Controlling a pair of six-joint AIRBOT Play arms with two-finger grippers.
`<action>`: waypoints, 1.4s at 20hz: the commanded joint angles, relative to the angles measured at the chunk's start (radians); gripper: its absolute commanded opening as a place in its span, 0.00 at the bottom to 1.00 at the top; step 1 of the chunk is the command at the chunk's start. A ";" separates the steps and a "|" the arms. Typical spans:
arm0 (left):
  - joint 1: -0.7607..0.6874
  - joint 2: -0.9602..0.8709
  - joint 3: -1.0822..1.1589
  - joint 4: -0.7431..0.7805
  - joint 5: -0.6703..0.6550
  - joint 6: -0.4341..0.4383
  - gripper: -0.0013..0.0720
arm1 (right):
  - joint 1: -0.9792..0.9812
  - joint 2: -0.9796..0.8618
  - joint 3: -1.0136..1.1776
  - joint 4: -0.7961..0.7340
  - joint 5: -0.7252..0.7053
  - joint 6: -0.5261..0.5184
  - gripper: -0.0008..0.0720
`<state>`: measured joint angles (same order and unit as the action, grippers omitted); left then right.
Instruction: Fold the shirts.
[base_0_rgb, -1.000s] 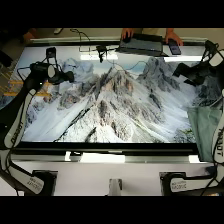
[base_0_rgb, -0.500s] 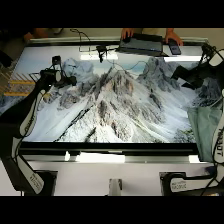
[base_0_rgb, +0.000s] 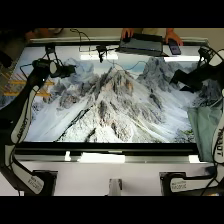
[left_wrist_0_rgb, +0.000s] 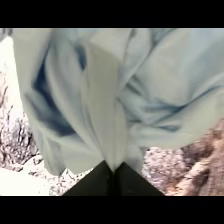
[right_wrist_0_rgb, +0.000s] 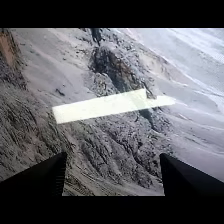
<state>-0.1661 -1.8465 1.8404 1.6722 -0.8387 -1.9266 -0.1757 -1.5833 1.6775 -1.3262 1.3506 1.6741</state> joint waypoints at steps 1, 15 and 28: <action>-0.088 0.251 0.011 -0.005 -0.010 0.157 0.06 | 0.001 0.022 0.001 0.001 0.081 -0.022 0.80; -0.788 0.402 -0.294 -0.139 0.106 -0.126 0.07 | 0.000 0.574 0.001 -0.207 0.009 0.028 0.86; -0.196 0.271 -0.097 -0.078 -0.549 0.121 0.97 | 0.000 0.482 -0.214 -0.055 0.122 -0.029 0.86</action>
<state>-0.5652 -1.5452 1.7458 1.6917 -1.2621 -1.8278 -0.1749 -1.0561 1.5639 -1.4292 1.4414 1.6661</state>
